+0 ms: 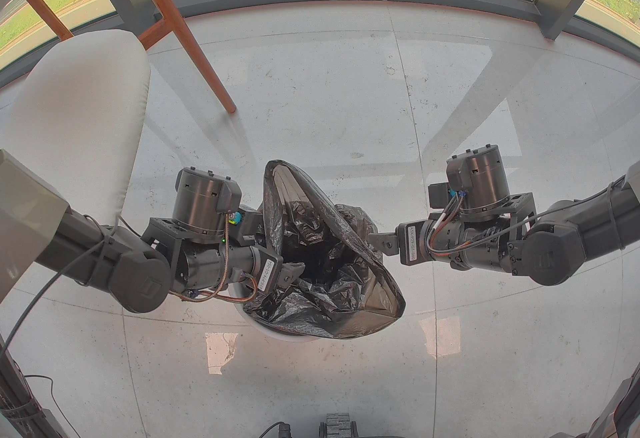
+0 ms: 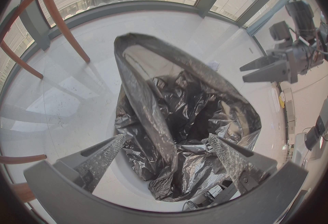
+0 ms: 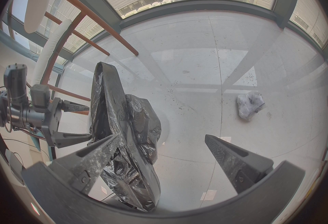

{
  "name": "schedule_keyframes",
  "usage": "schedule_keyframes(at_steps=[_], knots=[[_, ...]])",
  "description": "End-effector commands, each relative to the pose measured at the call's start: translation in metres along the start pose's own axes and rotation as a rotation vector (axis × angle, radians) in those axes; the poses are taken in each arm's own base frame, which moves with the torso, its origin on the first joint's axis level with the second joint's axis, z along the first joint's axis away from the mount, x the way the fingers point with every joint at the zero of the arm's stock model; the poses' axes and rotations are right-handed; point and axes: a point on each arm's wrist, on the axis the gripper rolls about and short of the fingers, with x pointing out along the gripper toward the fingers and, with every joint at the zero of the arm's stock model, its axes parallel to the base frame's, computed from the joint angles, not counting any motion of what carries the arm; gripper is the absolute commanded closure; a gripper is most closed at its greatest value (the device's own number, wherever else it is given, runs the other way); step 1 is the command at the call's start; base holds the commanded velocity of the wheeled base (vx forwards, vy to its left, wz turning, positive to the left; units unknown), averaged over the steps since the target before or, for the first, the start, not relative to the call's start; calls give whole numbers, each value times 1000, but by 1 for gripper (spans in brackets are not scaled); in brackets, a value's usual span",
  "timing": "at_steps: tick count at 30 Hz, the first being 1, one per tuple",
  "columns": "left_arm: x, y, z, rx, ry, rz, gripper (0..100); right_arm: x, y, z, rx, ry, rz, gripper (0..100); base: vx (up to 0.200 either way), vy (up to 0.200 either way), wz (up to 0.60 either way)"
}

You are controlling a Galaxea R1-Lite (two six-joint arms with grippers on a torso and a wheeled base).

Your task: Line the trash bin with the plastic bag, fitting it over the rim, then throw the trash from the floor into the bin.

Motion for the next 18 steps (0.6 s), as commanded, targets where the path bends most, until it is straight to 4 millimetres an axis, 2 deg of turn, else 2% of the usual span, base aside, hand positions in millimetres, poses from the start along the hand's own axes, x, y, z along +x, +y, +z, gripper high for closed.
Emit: schedule_keyframes(at_steps=[1, 8, 9, 18], knots=[[13, -1, -14, 1, 50, 2, 0, 0, -1, 2, 4, -7, -1, 0, 0, 0, 0], [28, -2, -21, 1, 45, 4, 0, 0, -1, 2, 8, -7, -3, 0, 0, 0, 0], [30, -2, -22, 1, 45, 4, 100, 0, -1, 2, 8, -9, -2, 0, 0, 0, 0], [39, -3, -26, -1, 44, 3, 100, 0, -3, 4, 8, -14, -2, 0, 0, 0, 0]])
